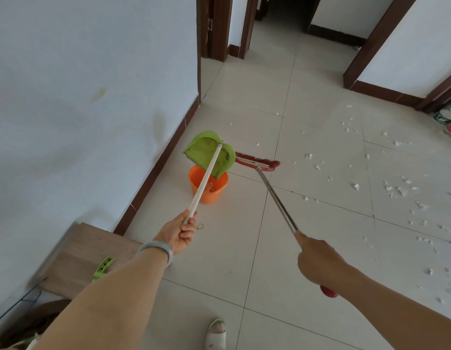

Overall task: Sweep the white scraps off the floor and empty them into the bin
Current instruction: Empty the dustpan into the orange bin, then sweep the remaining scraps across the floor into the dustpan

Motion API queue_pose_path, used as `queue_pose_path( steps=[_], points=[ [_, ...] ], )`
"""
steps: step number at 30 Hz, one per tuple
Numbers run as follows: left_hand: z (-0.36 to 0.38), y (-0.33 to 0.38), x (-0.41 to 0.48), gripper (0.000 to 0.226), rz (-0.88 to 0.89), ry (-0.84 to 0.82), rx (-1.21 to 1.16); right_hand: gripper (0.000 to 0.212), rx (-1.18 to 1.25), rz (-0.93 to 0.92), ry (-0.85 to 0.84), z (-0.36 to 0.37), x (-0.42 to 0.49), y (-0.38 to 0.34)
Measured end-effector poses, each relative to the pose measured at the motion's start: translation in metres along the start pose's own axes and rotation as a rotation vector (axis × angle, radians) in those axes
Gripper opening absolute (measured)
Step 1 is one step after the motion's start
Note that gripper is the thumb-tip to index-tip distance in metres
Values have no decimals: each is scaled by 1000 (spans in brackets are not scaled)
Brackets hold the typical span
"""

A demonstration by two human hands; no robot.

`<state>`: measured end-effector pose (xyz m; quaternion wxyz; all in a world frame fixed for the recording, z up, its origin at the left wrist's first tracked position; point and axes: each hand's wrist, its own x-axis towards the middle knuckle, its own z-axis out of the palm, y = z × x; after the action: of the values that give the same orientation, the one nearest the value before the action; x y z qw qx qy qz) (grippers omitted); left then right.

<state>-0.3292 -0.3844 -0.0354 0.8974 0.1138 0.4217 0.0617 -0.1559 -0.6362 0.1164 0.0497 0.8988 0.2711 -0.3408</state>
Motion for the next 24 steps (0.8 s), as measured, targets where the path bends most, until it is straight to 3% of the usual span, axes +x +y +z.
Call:
queue_pose_path(
  steps=[7,14,24],
  points=[
    [9,1,-8,27,17,2,-1,58,69,7,-12,-2,-4,2],
    [17,3,-23,25,12,31,160,49,224,47,-2,15,-6,20],
    [76,-4,-31,16,-24,116,665,44,848,315,-37,54,-4,68]
  ],
)
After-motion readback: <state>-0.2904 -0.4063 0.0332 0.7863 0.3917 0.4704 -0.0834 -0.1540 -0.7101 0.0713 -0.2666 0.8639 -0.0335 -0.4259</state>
